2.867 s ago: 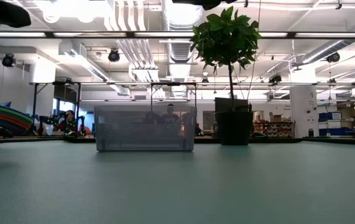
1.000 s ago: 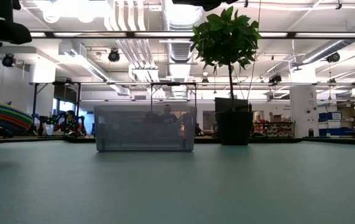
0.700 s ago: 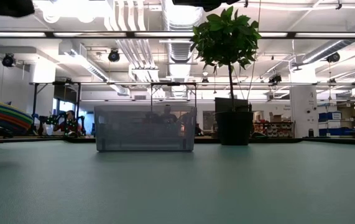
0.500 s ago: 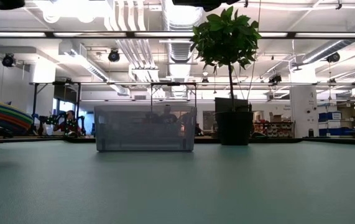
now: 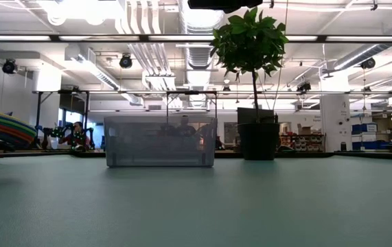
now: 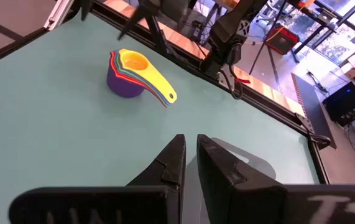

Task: Nest measuring cups in basket
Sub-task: Put the nested measuring cups into the black bin

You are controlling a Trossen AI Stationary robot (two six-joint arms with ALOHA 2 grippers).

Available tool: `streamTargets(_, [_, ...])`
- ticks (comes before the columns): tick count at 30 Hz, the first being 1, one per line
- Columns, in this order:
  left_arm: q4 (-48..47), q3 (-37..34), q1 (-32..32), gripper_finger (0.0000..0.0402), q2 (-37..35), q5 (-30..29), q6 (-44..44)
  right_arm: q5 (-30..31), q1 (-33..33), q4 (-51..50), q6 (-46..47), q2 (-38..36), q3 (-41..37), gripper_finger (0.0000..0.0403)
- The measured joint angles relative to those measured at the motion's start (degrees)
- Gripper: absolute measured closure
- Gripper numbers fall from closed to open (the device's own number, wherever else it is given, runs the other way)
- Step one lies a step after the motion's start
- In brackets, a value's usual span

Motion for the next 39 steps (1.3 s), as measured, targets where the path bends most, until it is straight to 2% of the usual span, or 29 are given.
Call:
streamTargets(5, [0.24, -1.51, -2.00, 0.0117, 1.19, -3.48, -1.84, 0.00, -0.01, 0.02, -0.47, 0.00, 0.00, 0.0374])
streamTargets(10, [0.54, -0.82, -2.90, 0.0125, 5.37, -5.50, -2.47, -0.01, -0.01, 0.12, -0.56, 0.00, 0.00, 0.0374])
streamTargets(17, [-10.68, 4.79, -3.09, 0.0128, 12.47, -5.75, -2.47, -0.05, -0.16, 0.86, -2.42, 0.00, 0.00, 0.0374])
streamTargets(25, [-10.88, 4.46, -3.48, 0.0131, 15.97, -6.59, -2.50, 0.00, -1.02, 1.31, -2.55, 0.00, 0.00, 0.0374])
streamTargets(32, [-11.30, 3.58, -3.58, 0.0172, 19.19, -8.12, -2.45, -0.02, -1.26, 1.31, -2.64, 0.00, 0.00, 0.0374])
streamTargets(39, [-11.67, 4.29, -3.73, 0.0250, 20.78, -8.16, -1.86, -0.02, -1.26, 1.31, -2.66, 0.00, 0.00, 0.0374])
